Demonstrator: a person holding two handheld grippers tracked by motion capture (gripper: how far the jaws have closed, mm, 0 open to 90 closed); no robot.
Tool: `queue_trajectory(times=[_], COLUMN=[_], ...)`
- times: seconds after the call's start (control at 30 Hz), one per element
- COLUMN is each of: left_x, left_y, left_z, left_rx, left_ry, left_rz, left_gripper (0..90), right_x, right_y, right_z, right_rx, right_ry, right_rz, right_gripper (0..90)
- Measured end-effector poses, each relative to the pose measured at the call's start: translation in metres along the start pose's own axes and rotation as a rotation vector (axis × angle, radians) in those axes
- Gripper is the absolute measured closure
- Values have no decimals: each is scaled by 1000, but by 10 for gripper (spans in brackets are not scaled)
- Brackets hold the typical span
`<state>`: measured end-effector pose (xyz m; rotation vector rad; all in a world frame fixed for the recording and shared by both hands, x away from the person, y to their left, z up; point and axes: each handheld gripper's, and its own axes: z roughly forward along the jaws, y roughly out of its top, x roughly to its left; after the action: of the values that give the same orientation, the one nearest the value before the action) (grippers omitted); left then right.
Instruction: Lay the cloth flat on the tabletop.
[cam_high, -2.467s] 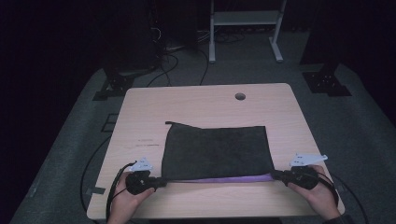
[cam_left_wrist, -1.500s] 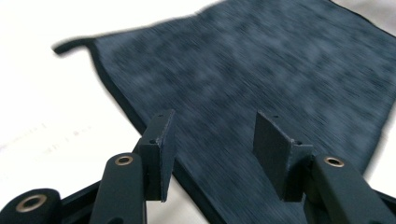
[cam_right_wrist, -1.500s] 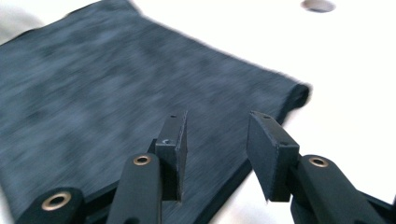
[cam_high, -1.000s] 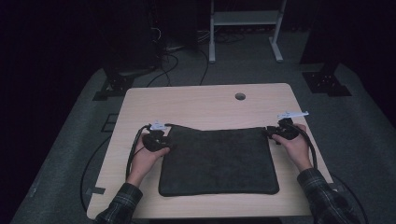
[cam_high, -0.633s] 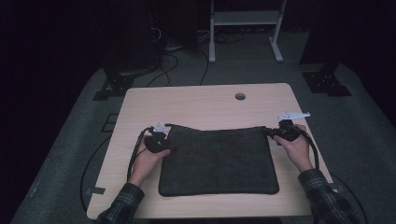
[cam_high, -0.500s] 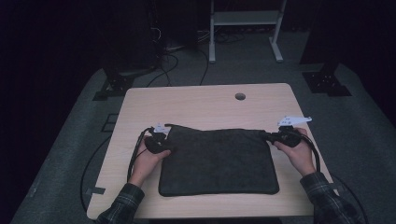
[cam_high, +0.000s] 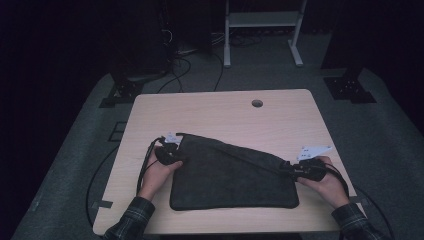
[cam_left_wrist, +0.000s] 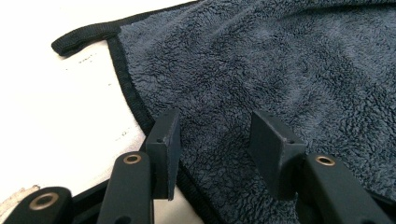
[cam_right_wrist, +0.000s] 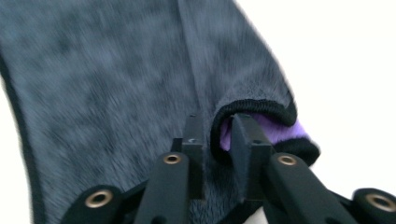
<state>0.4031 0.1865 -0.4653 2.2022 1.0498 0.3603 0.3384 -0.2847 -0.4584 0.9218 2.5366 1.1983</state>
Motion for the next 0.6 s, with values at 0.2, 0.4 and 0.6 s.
queue_trajectory(times=[0.2, 0.4, 0.6], left_x=[0, 1, 0], left_y=[0, -1, -2], left_z=[0, 0, 0], left_rx=[-4, -6, -12], left_ry=[-5, -5, -2], left_rz=[-5, -3, 2], left_gripper=[533, 533, 533], right_x=[-11, -31, -34], right_y=[18, 24, 16], right_z=[-15, 5, 31], right_rx=[-103, -74, 22], right_ry=[-45, -55, -62], right_rz=[22, 98, 109], right_gripper=[695, 638, 653])
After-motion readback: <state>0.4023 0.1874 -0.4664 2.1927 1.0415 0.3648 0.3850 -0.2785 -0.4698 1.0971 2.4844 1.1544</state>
